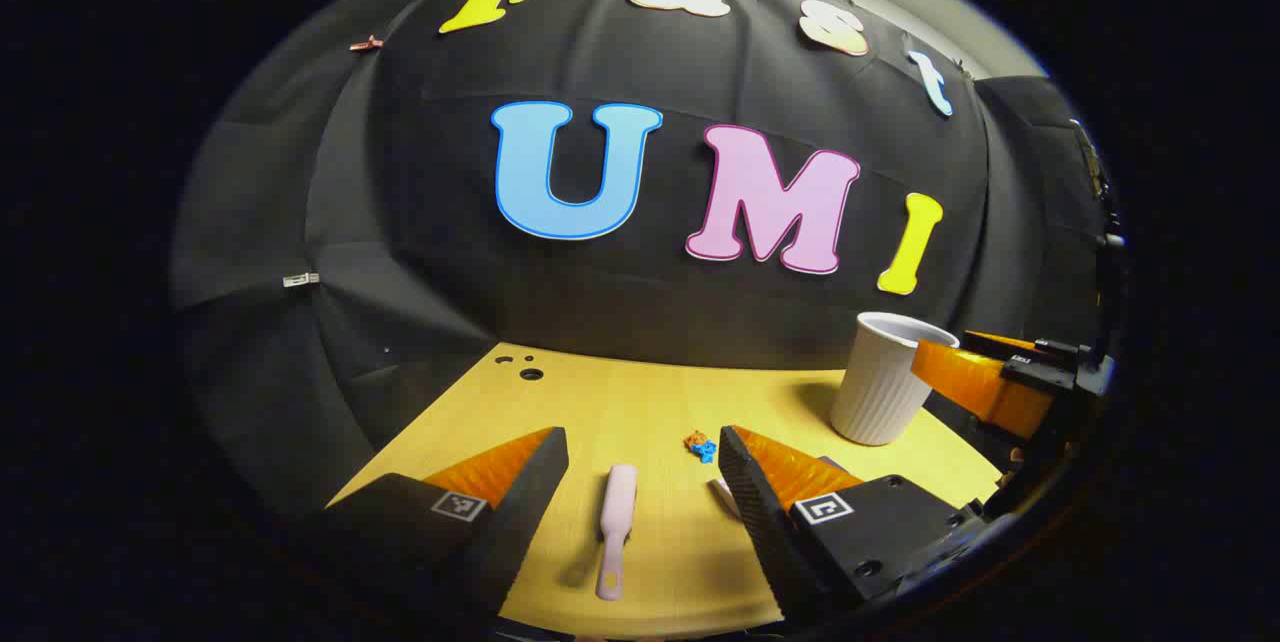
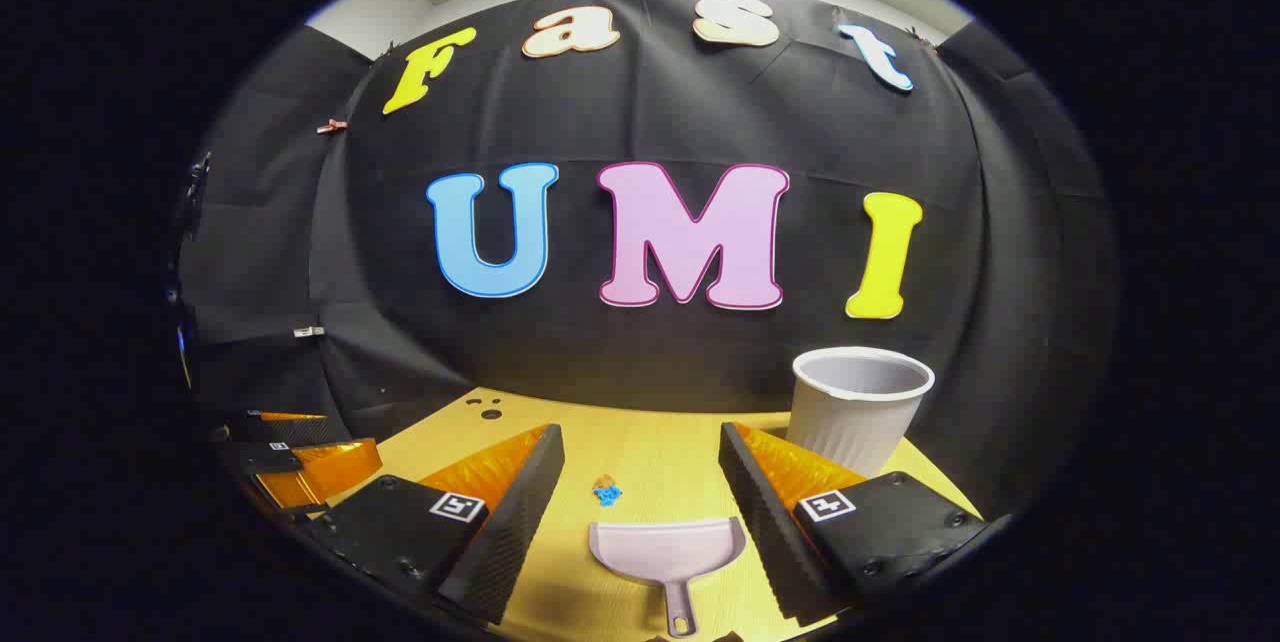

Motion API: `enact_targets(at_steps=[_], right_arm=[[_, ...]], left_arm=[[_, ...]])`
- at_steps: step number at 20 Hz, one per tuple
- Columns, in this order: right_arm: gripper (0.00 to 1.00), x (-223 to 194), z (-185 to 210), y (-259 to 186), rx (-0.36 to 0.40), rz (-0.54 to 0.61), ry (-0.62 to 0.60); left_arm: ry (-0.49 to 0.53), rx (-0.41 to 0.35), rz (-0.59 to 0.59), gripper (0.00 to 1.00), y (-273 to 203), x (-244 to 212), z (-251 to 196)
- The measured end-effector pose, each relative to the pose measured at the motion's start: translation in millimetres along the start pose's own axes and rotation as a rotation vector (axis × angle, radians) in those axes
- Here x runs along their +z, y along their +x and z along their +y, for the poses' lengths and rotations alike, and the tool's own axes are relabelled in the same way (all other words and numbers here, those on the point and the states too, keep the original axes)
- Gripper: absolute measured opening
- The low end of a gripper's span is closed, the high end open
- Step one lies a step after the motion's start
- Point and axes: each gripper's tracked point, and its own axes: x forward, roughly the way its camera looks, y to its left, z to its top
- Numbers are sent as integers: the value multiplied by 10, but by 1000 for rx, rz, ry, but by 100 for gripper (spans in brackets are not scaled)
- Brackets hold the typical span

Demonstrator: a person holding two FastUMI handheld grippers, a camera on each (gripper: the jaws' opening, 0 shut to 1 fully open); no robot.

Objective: Pick up the small broom and dustpan from the desktop, sweep the trash into the dustpan with the broom, and then empty the trash into the garbage bin.

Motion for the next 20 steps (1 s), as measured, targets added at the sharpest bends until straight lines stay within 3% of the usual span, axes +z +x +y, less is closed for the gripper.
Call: enact_targets(at_steps=[20], right_arm=[[98,-366,-329,68,-28,112,62]], left_arm=[[-5,-13,105,96,201,-361,-101]])
